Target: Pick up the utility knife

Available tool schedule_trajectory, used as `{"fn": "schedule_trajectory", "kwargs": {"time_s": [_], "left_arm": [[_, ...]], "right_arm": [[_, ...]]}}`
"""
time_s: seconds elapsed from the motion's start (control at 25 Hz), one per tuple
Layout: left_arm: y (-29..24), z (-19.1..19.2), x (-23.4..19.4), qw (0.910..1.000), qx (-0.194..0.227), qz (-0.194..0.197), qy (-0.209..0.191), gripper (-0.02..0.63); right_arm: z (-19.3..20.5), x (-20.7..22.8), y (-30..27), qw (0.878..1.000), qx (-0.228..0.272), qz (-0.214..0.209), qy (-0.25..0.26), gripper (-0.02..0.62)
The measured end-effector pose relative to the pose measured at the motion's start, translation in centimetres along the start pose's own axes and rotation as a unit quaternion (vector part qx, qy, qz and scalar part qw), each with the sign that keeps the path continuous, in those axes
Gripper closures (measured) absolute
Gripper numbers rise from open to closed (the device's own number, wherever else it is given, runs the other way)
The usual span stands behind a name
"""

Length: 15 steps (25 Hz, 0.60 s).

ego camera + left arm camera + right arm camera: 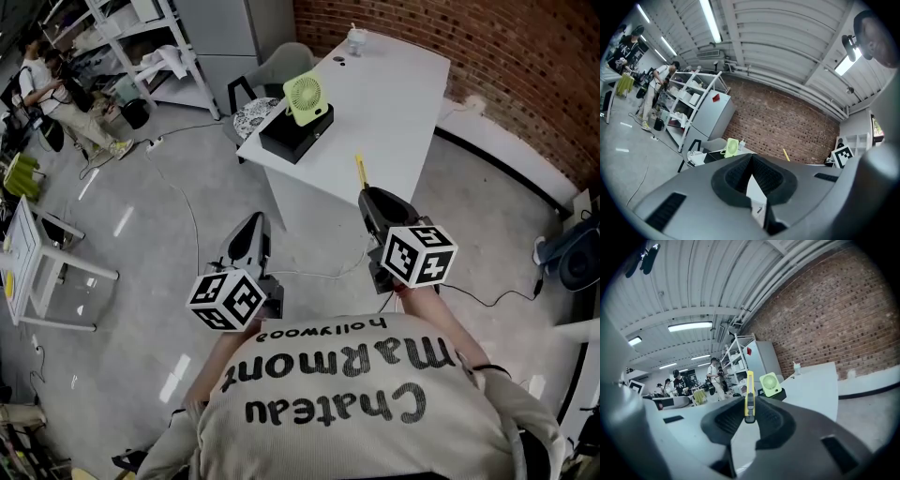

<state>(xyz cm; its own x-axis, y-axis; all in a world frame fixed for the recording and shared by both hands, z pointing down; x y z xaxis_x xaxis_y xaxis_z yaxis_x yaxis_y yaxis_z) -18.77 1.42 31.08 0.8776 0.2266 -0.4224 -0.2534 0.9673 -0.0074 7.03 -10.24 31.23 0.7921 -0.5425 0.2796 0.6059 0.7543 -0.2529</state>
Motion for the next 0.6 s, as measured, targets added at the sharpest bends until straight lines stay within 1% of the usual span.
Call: {"fn": "schedule_trajectory", "kwargs": {"time_s": [0.6], "left_arm": [[-1.1,1.2,0.1,0.9999,-0.003,-0.007,0.014,0.606]], "right_arm": [[0.7,1.3,-0.1,1.0,-0.024,0.002,0.012,0.525]]}}
Point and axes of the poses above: the fingertips, and each gripper's own axes: y backward along the fingers, x to its right, z out of its underside, the point moved 9 cm from there along y, backward along the fingers, and after that the axes turned 7 degrees about z, right-handed, at the moved point
